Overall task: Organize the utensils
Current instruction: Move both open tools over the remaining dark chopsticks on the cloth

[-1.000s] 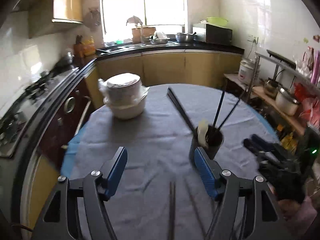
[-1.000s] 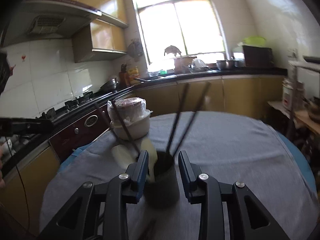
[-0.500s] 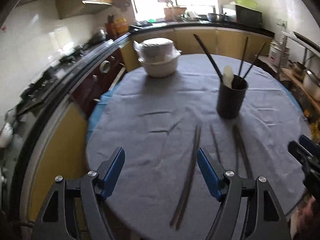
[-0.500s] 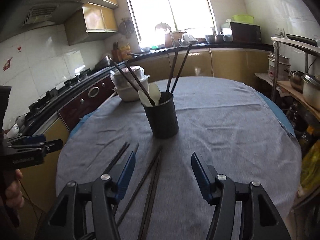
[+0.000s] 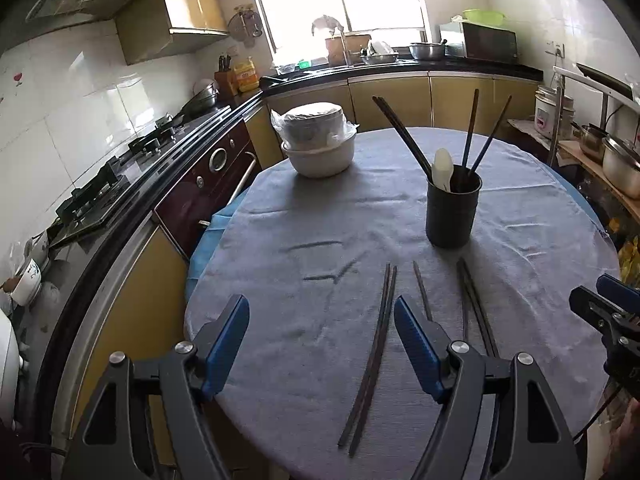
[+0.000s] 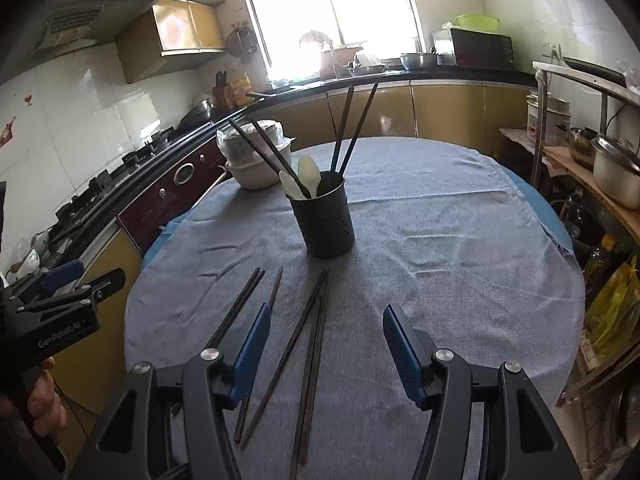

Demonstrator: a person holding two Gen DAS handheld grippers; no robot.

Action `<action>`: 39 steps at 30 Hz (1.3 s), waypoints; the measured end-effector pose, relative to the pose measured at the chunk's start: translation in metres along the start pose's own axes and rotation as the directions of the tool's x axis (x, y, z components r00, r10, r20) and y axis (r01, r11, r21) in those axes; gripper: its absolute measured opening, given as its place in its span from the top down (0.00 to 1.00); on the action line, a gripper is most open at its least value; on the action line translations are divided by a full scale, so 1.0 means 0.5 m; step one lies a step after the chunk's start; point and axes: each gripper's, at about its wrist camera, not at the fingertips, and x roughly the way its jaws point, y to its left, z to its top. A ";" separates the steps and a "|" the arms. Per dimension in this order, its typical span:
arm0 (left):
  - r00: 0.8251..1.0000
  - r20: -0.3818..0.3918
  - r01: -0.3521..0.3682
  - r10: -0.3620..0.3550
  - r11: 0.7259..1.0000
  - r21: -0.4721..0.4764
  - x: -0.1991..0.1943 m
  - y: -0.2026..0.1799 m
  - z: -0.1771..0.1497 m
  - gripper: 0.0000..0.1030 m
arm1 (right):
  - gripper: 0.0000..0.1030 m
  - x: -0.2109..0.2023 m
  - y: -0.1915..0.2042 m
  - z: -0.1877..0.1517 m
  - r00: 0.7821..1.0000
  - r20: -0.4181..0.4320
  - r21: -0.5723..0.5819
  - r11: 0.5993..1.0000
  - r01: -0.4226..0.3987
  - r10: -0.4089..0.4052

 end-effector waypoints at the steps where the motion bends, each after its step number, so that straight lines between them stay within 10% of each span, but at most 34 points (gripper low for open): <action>1: 1.000 -0.003 0.003 -0.003 1.000 0.001 0.001 -0.002 -0.001 0.27 | 0.40 0.001 0.000 -0.001 1.000 -0.004 0.002 1.000 -0.001 0.001; 39: 0.997 -0.078 0.022 -0.021 1.000 0.019 0.036 -0.012 -0.033 0.27 | 0.40 0.049 0.000 -0.038 0.996 -0.088 0.022 0.999 -0.031 0.033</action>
